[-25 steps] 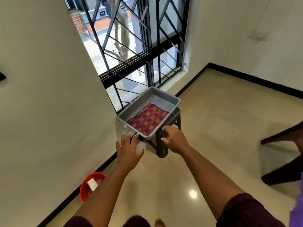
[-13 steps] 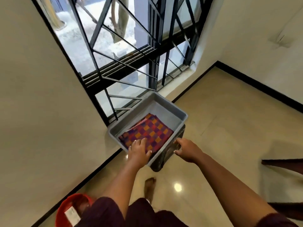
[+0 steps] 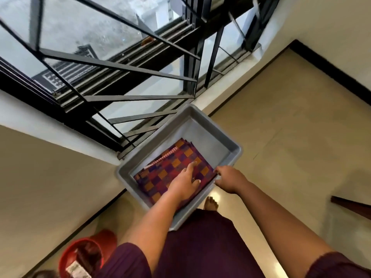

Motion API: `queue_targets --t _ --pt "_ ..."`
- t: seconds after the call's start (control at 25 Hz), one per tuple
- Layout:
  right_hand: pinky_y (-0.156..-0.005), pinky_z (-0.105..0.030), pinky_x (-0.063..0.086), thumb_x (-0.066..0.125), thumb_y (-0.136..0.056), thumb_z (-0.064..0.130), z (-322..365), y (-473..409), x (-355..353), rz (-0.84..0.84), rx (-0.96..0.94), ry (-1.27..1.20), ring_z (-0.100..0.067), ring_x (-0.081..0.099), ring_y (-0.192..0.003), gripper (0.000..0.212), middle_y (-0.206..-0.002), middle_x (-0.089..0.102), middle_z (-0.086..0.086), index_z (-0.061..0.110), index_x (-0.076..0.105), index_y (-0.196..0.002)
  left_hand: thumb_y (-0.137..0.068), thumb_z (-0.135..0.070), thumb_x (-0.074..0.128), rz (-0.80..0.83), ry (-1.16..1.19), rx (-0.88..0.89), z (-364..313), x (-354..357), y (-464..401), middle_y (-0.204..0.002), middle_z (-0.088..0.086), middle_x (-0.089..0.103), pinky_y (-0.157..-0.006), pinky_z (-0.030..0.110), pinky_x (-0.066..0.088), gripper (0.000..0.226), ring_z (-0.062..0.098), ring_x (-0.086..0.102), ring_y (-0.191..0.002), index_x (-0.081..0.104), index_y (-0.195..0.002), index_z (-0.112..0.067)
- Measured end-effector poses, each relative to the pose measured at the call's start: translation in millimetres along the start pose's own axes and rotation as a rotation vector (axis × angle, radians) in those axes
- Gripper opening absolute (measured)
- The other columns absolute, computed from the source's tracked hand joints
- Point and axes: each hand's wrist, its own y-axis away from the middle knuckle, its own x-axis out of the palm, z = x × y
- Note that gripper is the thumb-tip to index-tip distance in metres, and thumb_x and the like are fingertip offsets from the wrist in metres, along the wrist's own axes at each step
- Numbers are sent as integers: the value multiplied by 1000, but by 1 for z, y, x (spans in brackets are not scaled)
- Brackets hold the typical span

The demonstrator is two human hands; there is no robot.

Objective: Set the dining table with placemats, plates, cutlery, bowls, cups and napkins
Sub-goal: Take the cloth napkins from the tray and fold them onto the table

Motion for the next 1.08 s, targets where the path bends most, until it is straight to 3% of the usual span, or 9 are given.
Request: queue_targets --t 0.08,0.16,0.28,0.4,0.52,0.6,0.72,0.92,1.08 --pt "-100 -40 43 58 -89 42 0 -32 15 74 -75 153 -30 51 -121 48 -132 54 -10 22 49 -133 -94 -34 57 15 42 -41 7 13 -22 -140 9 48 -99 42 47 73 24 54 -122 10 -150 -36" --pt "-113 -44 27 54 -90 50 -2 -64 29 130 -116 297 -32 35 -136 58 -145 42 -13 26 42 -141 -94 -29 56 34 58 -63 14 29 -46 -139 11 49 -100 41 46 74 26 54 -121 10 -152 -32" --pt "-119 -51 8 48 -92 53 -12 -105 48 214 -85 411 -33 17 -146 59 -153 31 -16 27 42 -144 -93 -19 56 55 75 -47 23 53 -77 -147 13 41 -104 39 42 76 29 50 -125 11 -153 -27" --pt "-115 -49 17 49 -92 44 -20 -120 51 211 -66 327 -31 34 -138 45 -139 50 -12 24 58 -131 -92 -14 56 43 70 -4 27 66 -96 -152 10 35 -111 34 35 74 27 41 -135 14 -153 -23" --pt "-97 -32 40 62 -84 27 -21 -112 36 53 -82 -47 -22 59 -109 22 -104 64 0 22 73 -103 -90 -10 57 -24 92 38 24 61 -99 -154 6 29 -112 36 35 74 24 35 -139 20 -152 -26" --pt "-80 -25 46 68 -77 13 -13 -96 21 -13 -110 -288 -19 63 -96 17 -94 65 4 16 74 -93 -86 -7 59 -104 88 77 14 50 -91 -156 3 21 -112 38 36 76 23 28 -142 25 -151 -30" --pt "-78 -26 50 63 -70 -3 6 -65 -10 -69 -266 -399 -19 64 -91 23 -92 65 7 13 71 -84 -84 -9 62 -195 -11 156 -8 19 -70 -157 3 16 -114 31 29 69 20 16 -145 34 -146 -22" --pt "-77 -29 53 67 -67 -6 38 -11 -69 -256 -445 -400 -15 65 -84 33 -91 66 8 22 71 -84 -73 -26 79 -365 -329 365 -35 -65 -19 -139 12 49 -105 44 43 46 30 43 -132 60 -112 -8" --pt "-80 -36 50 69 -75 9 61 22 -97 -316 -353 -261 -23 61 -91 42 -94 63 5 30 46 -102 -71 -22 80 -440 -440 571 -59 -114 22 -109 12 66 -97 42 49 32 34 59 -114 67 -97 -8"
